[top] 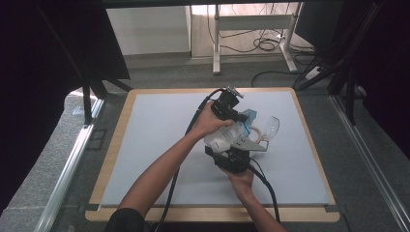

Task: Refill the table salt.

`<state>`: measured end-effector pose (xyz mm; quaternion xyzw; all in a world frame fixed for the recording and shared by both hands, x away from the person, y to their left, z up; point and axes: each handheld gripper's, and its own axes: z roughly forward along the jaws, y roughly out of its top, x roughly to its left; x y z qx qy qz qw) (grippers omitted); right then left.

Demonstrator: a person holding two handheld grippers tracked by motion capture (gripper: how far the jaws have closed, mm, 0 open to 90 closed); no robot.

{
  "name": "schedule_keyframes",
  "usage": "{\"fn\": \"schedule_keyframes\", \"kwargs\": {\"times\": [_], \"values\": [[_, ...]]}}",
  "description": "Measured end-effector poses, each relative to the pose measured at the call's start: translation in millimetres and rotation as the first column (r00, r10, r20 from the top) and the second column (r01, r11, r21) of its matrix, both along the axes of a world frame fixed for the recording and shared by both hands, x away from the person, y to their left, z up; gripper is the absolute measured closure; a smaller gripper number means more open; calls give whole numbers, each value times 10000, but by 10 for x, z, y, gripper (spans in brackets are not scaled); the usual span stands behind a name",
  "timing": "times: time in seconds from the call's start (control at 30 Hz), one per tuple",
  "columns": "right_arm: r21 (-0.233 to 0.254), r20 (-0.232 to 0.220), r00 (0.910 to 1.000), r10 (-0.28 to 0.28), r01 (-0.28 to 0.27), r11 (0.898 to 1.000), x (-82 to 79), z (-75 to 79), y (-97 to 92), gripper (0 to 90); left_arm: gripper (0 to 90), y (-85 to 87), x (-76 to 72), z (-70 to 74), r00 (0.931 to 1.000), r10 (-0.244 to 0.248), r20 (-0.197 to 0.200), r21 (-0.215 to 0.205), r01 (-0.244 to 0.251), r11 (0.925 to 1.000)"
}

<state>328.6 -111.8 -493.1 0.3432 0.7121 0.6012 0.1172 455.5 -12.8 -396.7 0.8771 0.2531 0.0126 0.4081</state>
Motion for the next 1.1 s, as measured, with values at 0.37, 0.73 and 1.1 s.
{"fn": "schedule_keyframes", "kwargs": {"times": [0.37, 0.73, 1.1], "values": [[76, -31, 10000, 9, -9, 10000, 17, -6, 5, 601, 899, 4, 11, 0, 10000, 51, 0, -6, -51, 10000], [125, -8, 10000, -13, 13, 9999, 15, -6, 13, 602, 899, 5, 3, 8, 10000, 56, 23, 16, -56, 10000], [233, -71, 9999, 121, -120, 9997, 9, 13, 2, 604, 899, 19, -5, 23, 10000, 0, -13, -108, 0, 9999]]}}
